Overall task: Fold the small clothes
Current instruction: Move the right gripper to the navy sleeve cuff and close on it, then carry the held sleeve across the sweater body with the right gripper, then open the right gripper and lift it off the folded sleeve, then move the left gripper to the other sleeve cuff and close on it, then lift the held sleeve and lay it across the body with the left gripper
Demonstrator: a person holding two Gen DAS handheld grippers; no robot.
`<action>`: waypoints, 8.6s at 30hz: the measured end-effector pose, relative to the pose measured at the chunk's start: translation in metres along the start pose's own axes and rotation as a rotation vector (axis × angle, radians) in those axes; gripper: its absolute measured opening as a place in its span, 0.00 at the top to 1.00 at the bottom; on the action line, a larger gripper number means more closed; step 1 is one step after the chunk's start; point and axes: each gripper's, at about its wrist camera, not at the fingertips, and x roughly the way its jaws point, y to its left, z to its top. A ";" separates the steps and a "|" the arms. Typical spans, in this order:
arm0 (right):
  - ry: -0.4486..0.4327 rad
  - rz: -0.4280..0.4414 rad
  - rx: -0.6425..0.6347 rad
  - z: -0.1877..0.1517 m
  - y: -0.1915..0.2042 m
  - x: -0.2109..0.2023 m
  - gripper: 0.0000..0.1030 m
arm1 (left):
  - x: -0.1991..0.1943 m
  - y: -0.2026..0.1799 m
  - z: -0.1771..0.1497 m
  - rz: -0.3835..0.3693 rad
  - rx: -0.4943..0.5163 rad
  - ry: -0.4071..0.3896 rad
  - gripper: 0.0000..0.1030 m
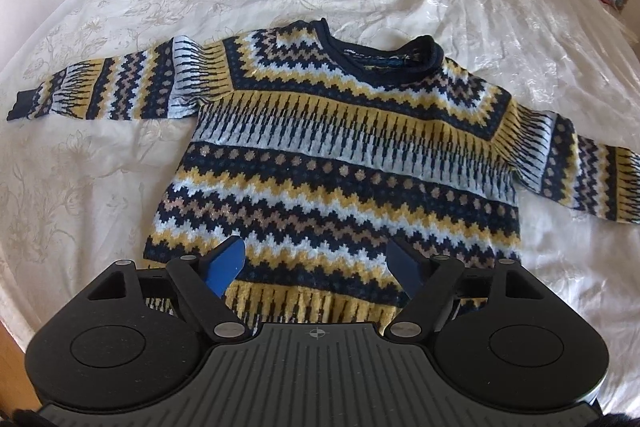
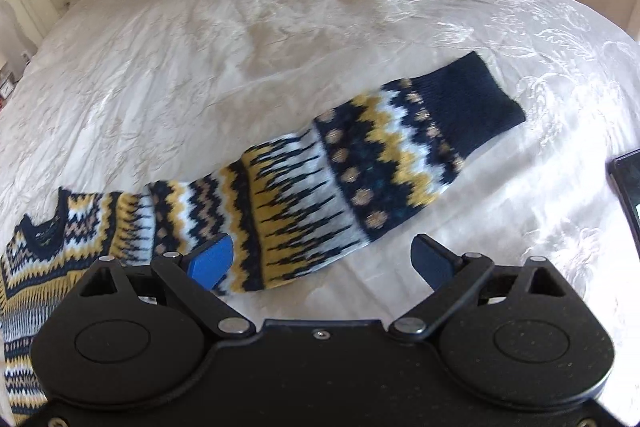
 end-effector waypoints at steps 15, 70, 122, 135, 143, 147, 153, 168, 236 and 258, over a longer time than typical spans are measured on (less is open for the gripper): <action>-0.078 0.018 0.259 0.034 -0.064 0.043 0.55 | 0.014 0.000 0.003 0.025 0.015 0.051 0.26; 0.066 0.288 -0.426 -0.104 0.340 0.047 0.47 | 0.108 0.153 0.107 -0.127 -0.018 0.009 0.26; 0.042 0.116 -0.223 -0.020 0.230 0.107 0.33 | 0.220 0.086 0.119 -0.079 0.077 0.094 0.01; -0.065 0.218 -0.309 -0.063 0.269 0.010 0.00 | 0.153 0.150 0.086 -0.210 -0.008 -0.022 0.01; -0.067 0.278 -0.374 -0.121 0.307 -0.018 0.00 | 0.115 0.238 0.064 -0.153 -0.116 -0.071 0.01; -0.055 0.304 -0.364 -0.141 0.322 -0.026 0.00 | 0.106 0.292 0.062 -0.108 -0.177 -0.093 0.01; -0.045 0.317 -0.343 -0.163 0.343 -0.035 0.00 | 0.103 0.367 0.075 -0.044 -0.252 -0.122 0.01; -0.029 0.298 -0.377 -0.176 0.408 -0.041 0.00 | 0.165 0.470 0.115 -0.076 -0.420 -0.120 0.01; 0.056 0.436 -0.263 -0.159 0.257 -0.026 0.00 | 0.053 0.066 0.156 -0.481 -0.027 -0.333 0.94; 0.062 0.374 -0.215 -0.142 0.240 -0.001 0.00 | 0.058 -0.008 0.113 -0.532 0.279 -0.254 0.58</action>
